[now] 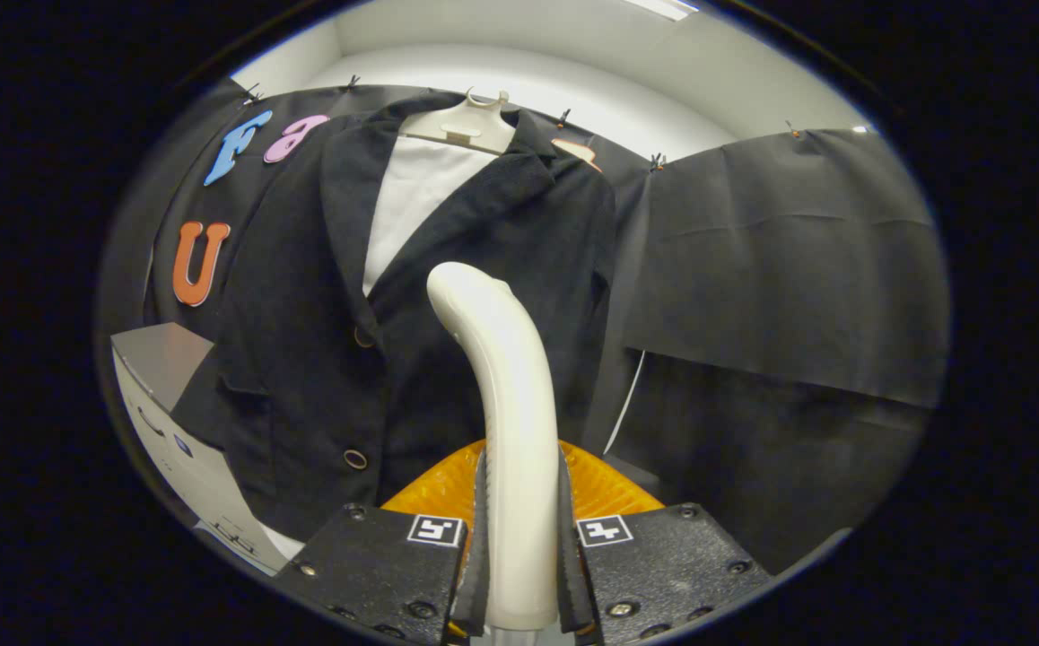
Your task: Iron the clothes twice with a garment steamer, once on the left side and once on the right side.
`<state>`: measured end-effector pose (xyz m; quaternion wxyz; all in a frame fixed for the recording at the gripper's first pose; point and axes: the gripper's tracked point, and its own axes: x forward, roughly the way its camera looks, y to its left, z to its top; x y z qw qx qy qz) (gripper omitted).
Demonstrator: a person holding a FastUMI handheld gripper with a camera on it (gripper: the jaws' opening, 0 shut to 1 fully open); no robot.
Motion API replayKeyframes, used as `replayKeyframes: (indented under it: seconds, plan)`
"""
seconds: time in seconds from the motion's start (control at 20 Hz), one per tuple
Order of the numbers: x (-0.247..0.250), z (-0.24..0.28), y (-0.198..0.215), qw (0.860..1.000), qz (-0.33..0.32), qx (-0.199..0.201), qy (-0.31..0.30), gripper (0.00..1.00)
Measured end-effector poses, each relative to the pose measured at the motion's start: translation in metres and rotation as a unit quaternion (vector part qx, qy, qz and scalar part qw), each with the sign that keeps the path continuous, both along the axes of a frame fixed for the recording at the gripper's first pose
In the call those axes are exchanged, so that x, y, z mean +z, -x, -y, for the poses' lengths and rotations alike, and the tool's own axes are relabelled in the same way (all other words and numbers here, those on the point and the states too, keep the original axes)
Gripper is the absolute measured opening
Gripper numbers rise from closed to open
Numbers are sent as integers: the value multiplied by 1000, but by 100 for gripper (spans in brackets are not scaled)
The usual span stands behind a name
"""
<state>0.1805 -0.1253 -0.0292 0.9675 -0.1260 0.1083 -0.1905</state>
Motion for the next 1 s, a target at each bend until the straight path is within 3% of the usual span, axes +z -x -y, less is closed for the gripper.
replayKeyframes:
  seconds: [0.6, 1.0]
  plan:
    - [-89, 13, 33, 996, -84, -28, -2, 33]
    - [-118, 8, 46, 994, -105, -32, 10, 33]
